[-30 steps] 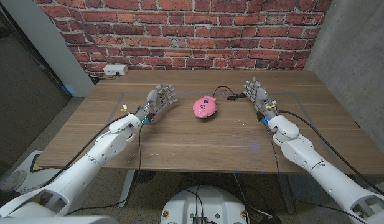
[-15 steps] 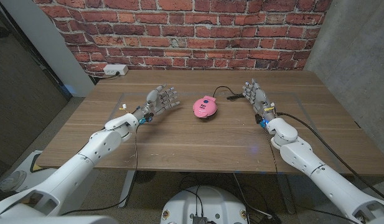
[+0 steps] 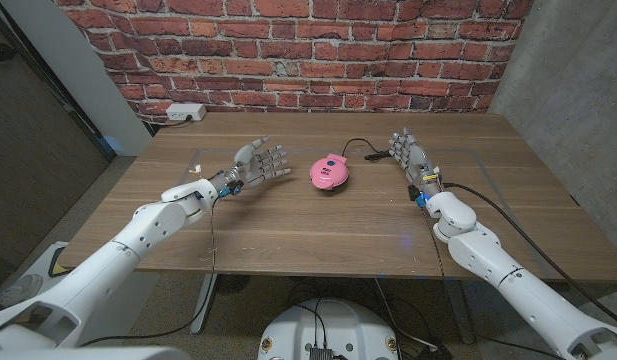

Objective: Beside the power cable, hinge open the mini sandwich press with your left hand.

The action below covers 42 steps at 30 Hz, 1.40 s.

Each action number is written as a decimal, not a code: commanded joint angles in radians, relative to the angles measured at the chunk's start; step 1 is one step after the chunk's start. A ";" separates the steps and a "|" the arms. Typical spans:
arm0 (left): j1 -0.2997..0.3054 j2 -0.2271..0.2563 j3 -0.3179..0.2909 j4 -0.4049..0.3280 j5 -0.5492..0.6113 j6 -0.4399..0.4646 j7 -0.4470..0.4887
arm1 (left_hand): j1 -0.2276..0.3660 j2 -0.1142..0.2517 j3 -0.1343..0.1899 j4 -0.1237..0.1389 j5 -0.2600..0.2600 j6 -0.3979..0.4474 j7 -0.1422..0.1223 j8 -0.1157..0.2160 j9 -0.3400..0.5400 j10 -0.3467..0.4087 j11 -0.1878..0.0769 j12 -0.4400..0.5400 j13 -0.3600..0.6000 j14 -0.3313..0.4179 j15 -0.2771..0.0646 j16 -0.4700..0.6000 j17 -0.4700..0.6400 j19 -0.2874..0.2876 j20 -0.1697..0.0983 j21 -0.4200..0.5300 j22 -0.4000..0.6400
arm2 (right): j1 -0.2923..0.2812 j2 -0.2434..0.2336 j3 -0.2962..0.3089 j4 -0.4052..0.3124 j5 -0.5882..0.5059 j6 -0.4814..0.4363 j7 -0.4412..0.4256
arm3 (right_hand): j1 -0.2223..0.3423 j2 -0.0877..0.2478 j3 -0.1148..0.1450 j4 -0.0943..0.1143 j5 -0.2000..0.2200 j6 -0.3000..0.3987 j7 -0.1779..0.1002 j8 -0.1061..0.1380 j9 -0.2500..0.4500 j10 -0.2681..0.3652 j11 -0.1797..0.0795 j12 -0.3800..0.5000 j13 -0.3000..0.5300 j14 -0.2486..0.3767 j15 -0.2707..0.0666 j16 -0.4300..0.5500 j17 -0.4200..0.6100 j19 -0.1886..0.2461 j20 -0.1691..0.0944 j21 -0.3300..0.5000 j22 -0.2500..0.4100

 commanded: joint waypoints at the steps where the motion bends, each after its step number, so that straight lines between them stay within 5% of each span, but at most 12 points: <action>1: -0.035 0.052 0.010 -0.015 -0.036 0.112 -0.032 | 0.023 -0.008 0.007 -0.016 -0.005 0.016 0.010 -0.003 0.004 0.024 0.010 -0.001 0.001 0.030 0.001 0.008 0.001 0.035 0.009 0.016 0.000 | -0.005 0.005 -0.002 -0.009 -0.010 0.001 -0.014 | 0.011 -0.004 0.007 0.001 -0.003 0.006 0.001 0.001 0.003 0.009 -0.001 0.002 0.005 0.003 0.008 0.003 0.004 0.004 0.002 0.005 0.003; 32: -0.142 0.108 0.065 -0.009 -0.089 0.343 -0.128 | 0.048 -0.009 0.015 -0.029 -0.008 0.045 0.045 -0.001 0.007 0.060 0.044 -0.002 0.002 0.058 0.013 0.005 0.002 0.091 0.018 0.032 -0.002 | -0.026 -0.002 0.008 -0.024 -0.014 0.014 -0.023 | 0.013 -0.006 0.011 0.000 -0.005 0.007 0.000 0.000 0.003 0.014 -0.001 0.003 0.005 0.005 -0.009 0.003 0.004 0.005 0.003 0.005 0.003; 42: -0.153 0.103 0.066 0.007 -0.119 0.398 -0.124 | 0.049 -0.046 -0.001 -0.039 -0.010 0.069 0.068 0.003 0.007 0.081 0.045 -0.001 0.002 0.080 0.005 0.007 0.002 0.135 0.018 0.046 -0.002 | -0.029 -0.005 0.009 -0.034 -0.018 0.012 -0.028 | 0.013 -0.007 0.012 0.000 -0.006 0.008 0.001 0.000 0.003 0.014 -0.002 0.003 0.005 0.005 -0.008 0.003 0.004 0.006 0.002 0.005 0.003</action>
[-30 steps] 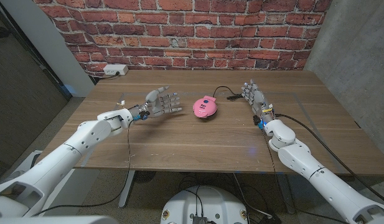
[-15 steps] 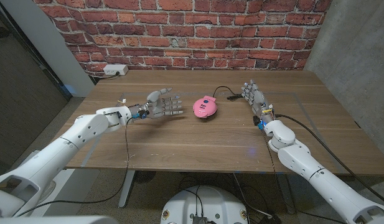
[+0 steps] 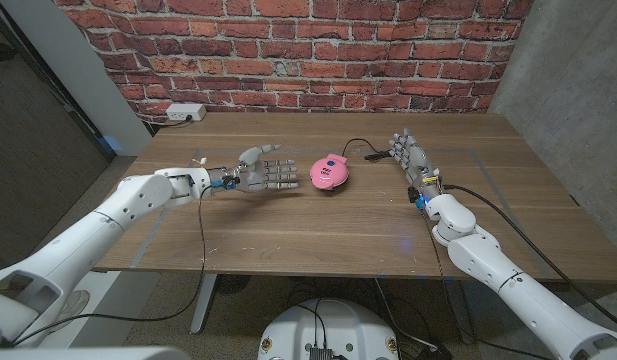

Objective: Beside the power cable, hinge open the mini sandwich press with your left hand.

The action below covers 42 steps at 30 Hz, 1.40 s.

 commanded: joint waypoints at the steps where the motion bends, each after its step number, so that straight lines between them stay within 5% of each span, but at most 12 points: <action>1: -0.025 0.003 0.009 0.017 -0.030 0.075 -0.015 | 0.001 -0.025 -0.006 -0.006 -0.002 0.020 0.018 0.005 0.003 0.027 0.001 0.000 0.002 0.025 -0.002 0.003 0.002 0.034 -0.001 0.012 0.001 | -0.006 -0.004 0.002 -0.011 -0.005 -0.001 -0.007 | 0.009 -0.003 0.009 0.003 0.002 0.008 0.001 0.001 0.003 0.009 0.003 0.003 0.001 0.002 -0.005 0.003 0.004 0.006 0.002 0.006 0.003; 15: -0.081 0.010 0.058 0.046 -0.011 0.154 -0.079 | 0.010 -0.055 -0.018 -0.017 0.001 0.030 0.033 0.002 0.003 0.042 0.012 -0.006 0.002 0.076 -0.013 0.011 0.002 0.118 -0.001 0.040 -0.001 | -0.014 0.001 0.003 -0.008 -0.009 0.015 -0.008 | 0.008 -0.004 0.010 0.003 0.002 0.010 0.000 0.001 0.003 0.009 0.005 0.003 0.001 0.002 -0.004 0.003 0.004 0.006 0.002 0.006 0.003; 30: -0.153 -0.008 0.114 0.101 0.051 0.185 -0.149 | 0.025 -0.085 -0.030 -0.030 0.005 0.034 0.121 -0.005 0.004 0.072 0.040 -0.008 0.002 0.117 -0.008 0.009 0.002 0.193 -0.016 0.059 -0.004 | -0.020 0.003 0.009 -0.003 -0.014 0.033 -0.011 | 0.008 -0.005 0.011 0.003 0.001 0.008 0.001 0.000 0.003 0.008 0.002 0.002 0.001 0.003 -0.001 0.003 0.004 0.007 0.000 0.006 0.003; 38: -0.208 -0.010 0.161 0.123 0.113 0.208 -0.185 | 0.050 -0.131 -0.048 -0.052 0.009 0.102 0.156 0.011 0.006 0.149 0.048 0.003 0.002 0.212 -0.013 0.021 0.001 0.308 -0.055 0.091 -0.005 | -0.023 0.009 0.013 0.007 -0.011 0.051 -0.008 | 0.010 -0.005 0.013 0.002 0.001 0.008 0.001 0.000 0.003 0.008 0.003 0.002 0.001 0.003 -0.002 0.003 0.004 0.007 0.000 0.006 0.003; 42: -0.227 -0.018 0.173 0.136 0.132 0.220 -0.186 | 0.055 -0.150 -0.059 -0.056 0.010 0.143 0.160 0.017 0.007 0.196 0.061 0.006 0.003 0.282 -0.020 0.030 0.002 0.376 -0.104 0.111 -0.005 | -0.024 0.012 0.014 0.014 -0.011 0.065 -0.005 | 0.008 -0.006 0.012 0.003 0.001 0.008 0.001 0.000 0.003 0.009 0.004 0.002 0.001 0.003 -0.001 0.003 0.004 0.008 0.000 0.006 0.003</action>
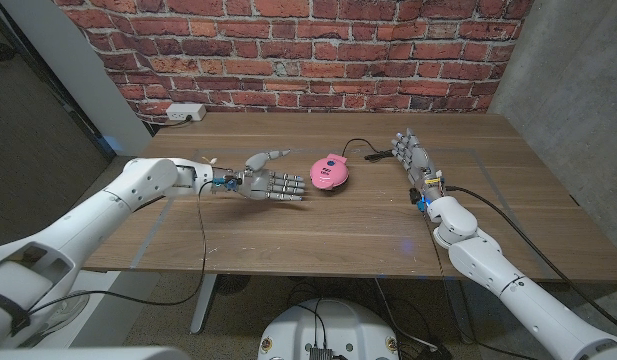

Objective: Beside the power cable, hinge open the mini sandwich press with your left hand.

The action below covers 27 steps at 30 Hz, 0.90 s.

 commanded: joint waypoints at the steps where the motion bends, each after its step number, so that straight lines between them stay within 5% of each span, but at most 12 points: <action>1: -0.072 -0.014 0.056 0.042 0.074 0.033 -0.039 | 0.011 -0.021 -0.009 -0.005 0.005 0.046 0.066 0.013 0.003 0.050 0.006 0.009 0.003 0.067 -0.010 0.012 0.002 0.074 -0.039 0.022 -0.002 | -0.004 0.009 0.005 0.016 0.001 0.032 0.006 | 0.004 -0.002 0.005 0.002 0.001 0.008 0.001 0.000 0.003 0.005 0.000 0.002 0.001 0.004 -0.001 0.003 0.004 0.008 0.001 0.006 0.003; 7: -0.104 -0.025 0.081 0.057 0.113 0.037 -0.055 | 0.027 -0.022 -0.008 -0.011 0.006 0.082 0.067 0.020 0.005 0.089 0.006 0.012 0.004 0.108 -0.022 0.012 0.001 0.116 -0.068 0.025 -0.009 | -0.004 0.011 0.006 0.024 -0.003 0.047 0.011 | 0.001 -0.004 0.004 0.003 0.000 0.009 0.001 0.000 0.003 0.007 0.001 0.002 0.001 0.005 -0.001 0.004 0.005 0.008 0.002 0.006 0.004; 27: -0.213 -0.085 0.167 0.113 0.223 0.065 -0.108 | 0.111 -0.005 0.021 -0.048 0.001 0.183 0.065 0.036 0.003 0.184 -0.034 0.018 0.005 0.214 -0.063 0.016 0.001 0.154 -0.089 0.018 -0.007 | -0.035 0.002 0.025 0.012 -0.001 0.075 0.007 | -0.005 -0.005 0.002 0.007 0.000 0.010 0.001 0.000 0.003 0.007 0.000 0.002 0.001 0.007 0.000 0.004 0.005 0.009 0.002 0.007 0.004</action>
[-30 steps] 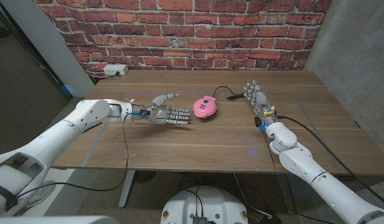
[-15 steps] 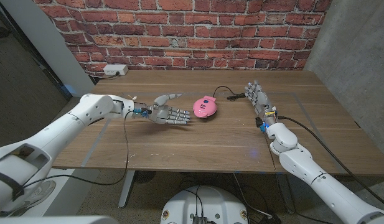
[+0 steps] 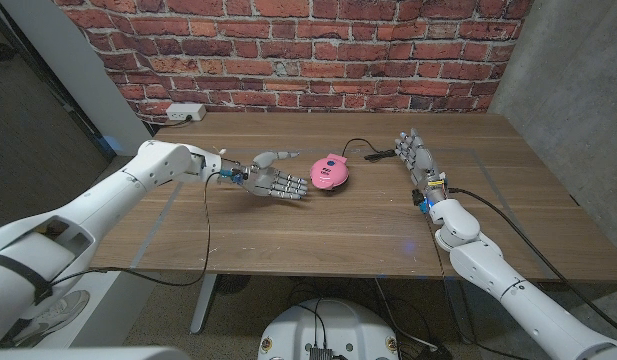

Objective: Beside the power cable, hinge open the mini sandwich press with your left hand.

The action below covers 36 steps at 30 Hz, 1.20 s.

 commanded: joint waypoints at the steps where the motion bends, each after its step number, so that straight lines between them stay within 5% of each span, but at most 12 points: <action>1: -0.061 -0.034 0.050 0.027 0.062 0.018 -0.030 | 0.026 -0.001 0.007 -0.013 0.001 0.029 0.052 0.011 0.001 0.025 -0.002 0.006 0.005 0.034 -0.008 0.007 0.004 0.022 -0.012 0.002 0.002 | -0.020 -0.006 0.013 -0.008 0.001 0.019 -0.003 | -0.005 -0.006 0.002 0.007 0.000 0.010 0.001 0.000 0.003 0.007 0.000 0.002 0.005 0.007 0.000 0.004 0.005 0.008 0.003 0.006 0.004; 36: -0.136 -0.077 0.140 0.029 0.158 0.080 -0.031 | 0.074 -0.015 0.012 -0.037 -0.008 0.123 0.057 0.012 -0.002 0.126 0.015 0.002 0.003 0.144 -0.021 0.004 0.002 0.103 -0.051 0.012 0.003 | -0.029 -0.001 0.026 0.007 -0.001 0.064 0.009 | -0.009 -0.007 0.003 0.009 0.000 0.012 0.000 0.000 0.003 0.013 0.001 0.004 0.005 0.018 -0.003 0.007 0.004 0.015 0.000 0.009 0.003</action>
